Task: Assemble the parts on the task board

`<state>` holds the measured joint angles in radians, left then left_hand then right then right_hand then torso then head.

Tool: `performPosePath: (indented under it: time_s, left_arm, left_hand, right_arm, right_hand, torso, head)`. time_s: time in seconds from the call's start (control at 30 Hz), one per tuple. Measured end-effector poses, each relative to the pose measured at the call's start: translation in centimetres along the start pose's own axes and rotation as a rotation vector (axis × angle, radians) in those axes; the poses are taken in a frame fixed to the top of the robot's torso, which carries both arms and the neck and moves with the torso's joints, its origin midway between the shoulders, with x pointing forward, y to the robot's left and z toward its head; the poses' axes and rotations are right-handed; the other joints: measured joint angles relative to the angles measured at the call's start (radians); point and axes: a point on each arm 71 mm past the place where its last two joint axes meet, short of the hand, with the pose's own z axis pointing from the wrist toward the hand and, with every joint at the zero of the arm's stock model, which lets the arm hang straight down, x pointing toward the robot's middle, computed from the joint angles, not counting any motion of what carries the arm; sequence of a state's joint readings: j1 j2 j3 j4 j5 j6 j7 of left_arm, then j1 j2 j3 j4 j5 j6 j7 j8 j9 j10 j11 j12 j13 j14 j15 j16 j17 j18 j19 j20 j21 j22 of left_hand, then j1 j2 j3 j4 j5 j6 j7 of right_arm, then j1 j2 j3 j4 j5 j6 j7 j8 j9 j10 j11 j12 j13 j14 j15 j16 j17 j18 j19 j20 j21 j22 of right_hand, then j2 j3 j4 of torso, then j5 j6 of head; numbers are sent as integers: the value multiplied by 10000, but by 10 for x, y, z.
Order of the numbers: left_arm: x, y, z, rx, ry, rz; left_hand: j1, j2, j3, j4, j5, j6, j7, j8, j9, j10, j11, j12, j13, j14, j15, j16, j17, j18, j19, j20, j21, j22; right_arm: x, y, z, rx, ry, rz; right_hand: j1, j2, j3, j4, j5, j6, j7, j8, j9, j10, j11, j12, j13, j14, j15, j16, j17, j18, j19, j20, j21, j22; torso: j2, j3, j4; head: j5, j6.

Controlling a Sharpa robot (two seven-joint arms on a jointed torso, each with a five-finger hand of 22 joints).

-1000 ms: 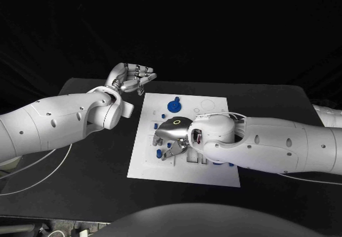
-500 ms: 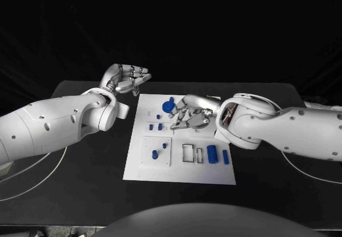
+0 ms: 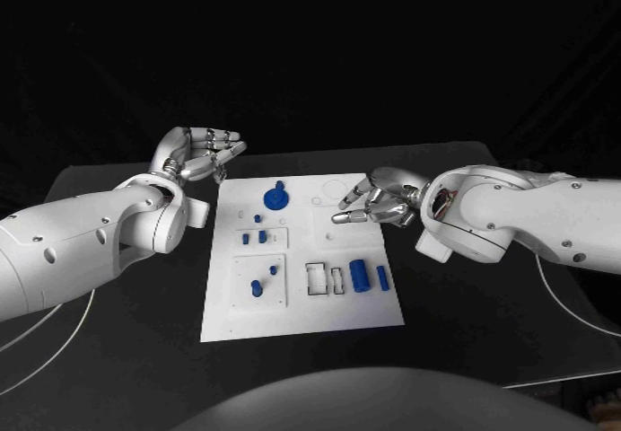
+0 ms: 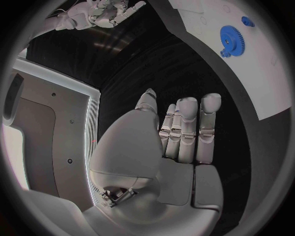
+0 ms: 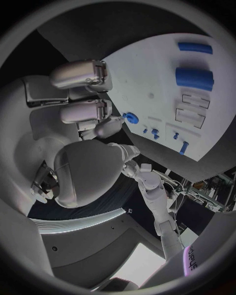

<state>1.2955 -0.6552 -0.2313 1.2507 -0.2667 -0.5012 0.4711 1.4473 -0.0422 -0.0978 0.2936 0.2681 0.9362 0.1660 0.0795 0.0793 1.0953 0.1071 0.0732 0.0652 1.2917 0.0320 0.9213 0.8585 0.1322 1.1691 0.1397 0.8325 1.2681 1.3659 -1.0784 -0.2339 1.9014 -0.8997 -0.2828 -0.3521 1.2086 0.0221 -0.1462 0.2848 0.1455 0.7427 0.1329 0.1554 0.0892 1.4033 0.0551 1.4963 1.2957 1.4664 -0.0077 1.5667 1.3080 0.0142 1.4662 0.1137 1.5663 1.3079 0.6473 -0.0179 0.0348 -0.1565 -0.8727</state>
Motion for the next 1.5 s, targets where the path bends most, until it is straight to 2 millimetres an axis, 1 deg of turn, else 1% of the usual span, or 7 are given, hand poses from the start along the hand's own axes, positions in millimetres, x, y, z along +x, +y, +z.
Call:
performPosePath:
  time_s: [0.13,0.27,0.33,0.53,0.63,1.0,1.5]
  left_arm:
    - [1,0,1,-3,29,-9]
    - [3,0,1,-2,58,-19]
    - [4,0,1,1,71,-25]
    - [4,0,1,-3,83,-29]
    - [3,1,1,-5,84,-30]
    - [1,1,1,-26,63,-25]
    - [-2,2,-1,-47,47,-22]
  left_hand:
    - [0,0,0,0,0,0,0,0,0,0,0,0,0,0,0,0,0,-1,0,0,0,0]
    - [0,0,0,0,0,0,0,0,0,0,0,0,0,0,0,0,0,0,0,0,0,0]
    - [0,0,0,0,0,0,0,0,0,0,0,0,0,0,0,0,0,0,0,0,0,0]
    - [0,0,0,0,0,0,0,0,0,0,0,0,0,0,0,0,0,0,0,0,0,0]
    - [0,0,0,0,0,0,0,0,0,0,0,0,0,0,0,0,0,0,0,0,0,0]
    - [0,0,0,0,0,0,0,0,0,0,0,0,0,0,1,0,-1,0,0,0,0,0]
    - [0,0,0,0,0,0,0,0,0,0,0,0,0,0,0,0,0,0,0,0,0,0]
  right_arm:
    - [0,-12,-5,777,71,263]
    - [2,-24,-9,1484,119,389]
    - [4,-28,-10,1758,136,392]
    - [12,-37,-14,2481,239,178]
    - [18,-39,-13,2746,313,-3]
    - [38,-43,-5,3305,832,-594]
    - [46,-44,1,3499,1474,-1350]
  right_hand:
    - [-124,53,-347,-9,593,317,45,546,181,583,39,710,125,-19,97,0,-1,0,1,0,0,-1]
    - [-124,53,-470,-16,1375,796,131,1082,433,638,111,710,125,-16,205,0,-1,0,-2,52,0,-1]
    - [-176,0,-512,26,1607,1055,135,1358,594,636,206,710,125,0,263,0,-1,0,-1,120,0,-1]
    - [-387,26,-593,-5,2070,1653,104,2211,1251,643,211,709,125,-10,272,0,-2,0,-1,120,0,-2]
    - [-387,27,-529,-69,2064,1838,-14,2573,1601,643,211,709,125,2,144,0,-2,0,-3,42,0,-2]
    - [-492,-79,-268,-46,1928,1816,-58,2664,1989,608,175,708,122,2,72,0,-3,0,0,5,0,-4]
    - [-755,-342,-4,-8,1792,1478,56,2611,2222,608,174,707,121,2,73,0,-4,0,-1,6,0,-5]
  torso:
    - [-4,-17,-10]
    - [-5,-24,-11]
    - [-3,-24,-7]
    - [5,-19,1]
    - [7,-12,6]
    - [6,0,13]
    - [3,-11,7]
  head:
    - [-253,0]
    - [-381,0]
    - [-412,0]
    - [-455,0]
    - [-456,0]
    - [-420,0]
    - [-333,0]
